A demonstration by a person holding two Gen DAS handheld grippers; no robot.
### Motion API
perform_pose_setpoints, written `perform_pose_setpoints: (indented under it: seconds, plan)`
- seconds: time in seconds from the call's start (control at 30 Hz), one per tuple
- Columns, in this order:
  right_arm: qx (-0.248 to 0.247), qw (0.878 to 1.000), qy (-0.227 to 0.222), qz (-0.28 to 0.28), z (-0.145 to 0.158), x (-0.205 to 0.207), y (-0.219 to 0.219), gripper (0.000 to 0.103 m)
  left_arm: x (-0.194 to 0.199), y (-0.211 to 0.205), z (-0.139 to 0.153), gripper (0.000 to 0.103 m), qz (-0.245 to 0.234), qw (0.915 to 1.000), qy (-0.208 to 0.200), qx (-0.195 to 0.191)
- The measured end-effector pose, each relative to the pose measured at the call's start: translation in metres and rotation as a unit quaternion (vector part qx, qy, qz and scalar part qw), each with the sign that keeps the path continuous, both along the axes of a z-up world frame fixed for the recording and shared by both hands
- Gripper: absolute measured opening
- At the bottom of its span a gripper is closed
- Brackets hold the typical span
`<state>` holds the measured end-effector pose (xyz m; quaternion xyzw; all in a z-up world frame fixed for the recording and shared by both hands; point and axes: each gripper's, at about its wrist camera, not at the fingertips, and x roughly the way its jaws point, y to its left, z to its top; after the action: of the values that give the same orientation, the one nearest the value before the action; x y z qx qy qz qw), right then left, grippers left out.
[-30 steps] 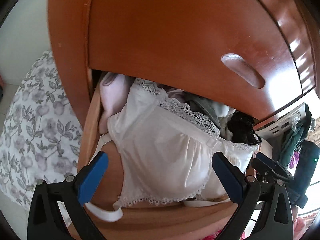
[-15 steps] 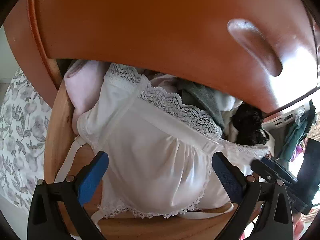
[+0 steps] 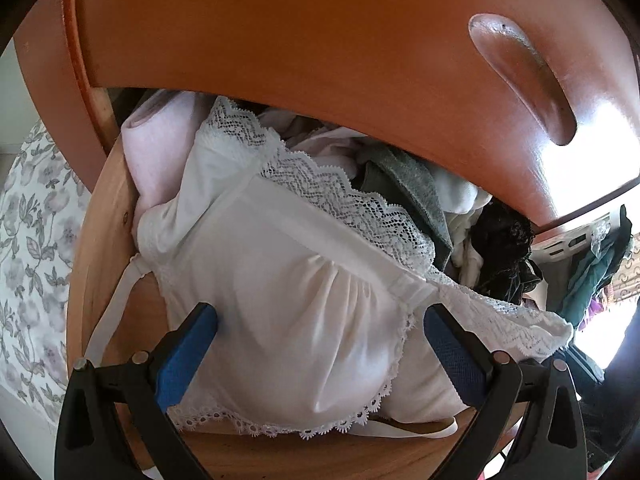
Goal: Take underwear out of drawer
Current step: 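Close the right gripper on the white bra and lift it, then carry the white bra out and drop it onto the bedspread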
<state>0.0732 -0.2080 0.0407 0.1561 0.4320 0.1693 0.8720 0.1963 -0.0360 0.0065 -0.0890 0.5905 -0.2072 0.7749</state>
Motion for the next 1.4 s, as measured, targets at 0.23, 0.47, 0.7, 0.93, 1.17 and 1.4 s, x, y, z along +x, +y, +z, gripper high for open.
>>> perform_pose_setpoints:
  seconds: [0.23, 0.47, 0.7, 0.93, 1.17, 1.4]
  plan:
    - [-0.015, 1.000, 0.019, -0.016, -0.005, 0.011, 0.002, 0.033, -0.009, 0.005, 0.007, 0.103, 0.005, 0.9999, 0.003, -0.009]
    - [-0.011, 1.000, -0.020, -0.017, 0.024, -0.009, 0.012, 0.020, -0.020, 0.022, 0.012, 0.103, 0.028, 0.9990, -0.002, -0.036]
    - [0.029, 0.997, -0.066, -0.017, 0.068, -0.022, 0.013, 0.017, -0.045, 0.037, 0.035, 0.103, 0.033, 0.9965, -0.033, -0.070]
    - [0.045, 0.995, -0.085, -0.015, 0.092, -0.041, 0.020, 0.016, -0.075, 0.049, 0.056, 0.103, 0.040, 0.9936, -0.057, -0.089]
    - [0.068, 0.992, -0.105, -0.027, 0.116, -0.065, 0.012, 0.011, -0.105, 0.056, 0.069, 0.103, 0.045, 0.9917, -0.080, -0.090]
    - [0.064, 0.992, -0.107, -0.031, 0.127, -0.084, 0.014, 0.010, -0.119, 0.058, 0.074, 0.103, 0.047, 0.9890, -0.078, -0.117]
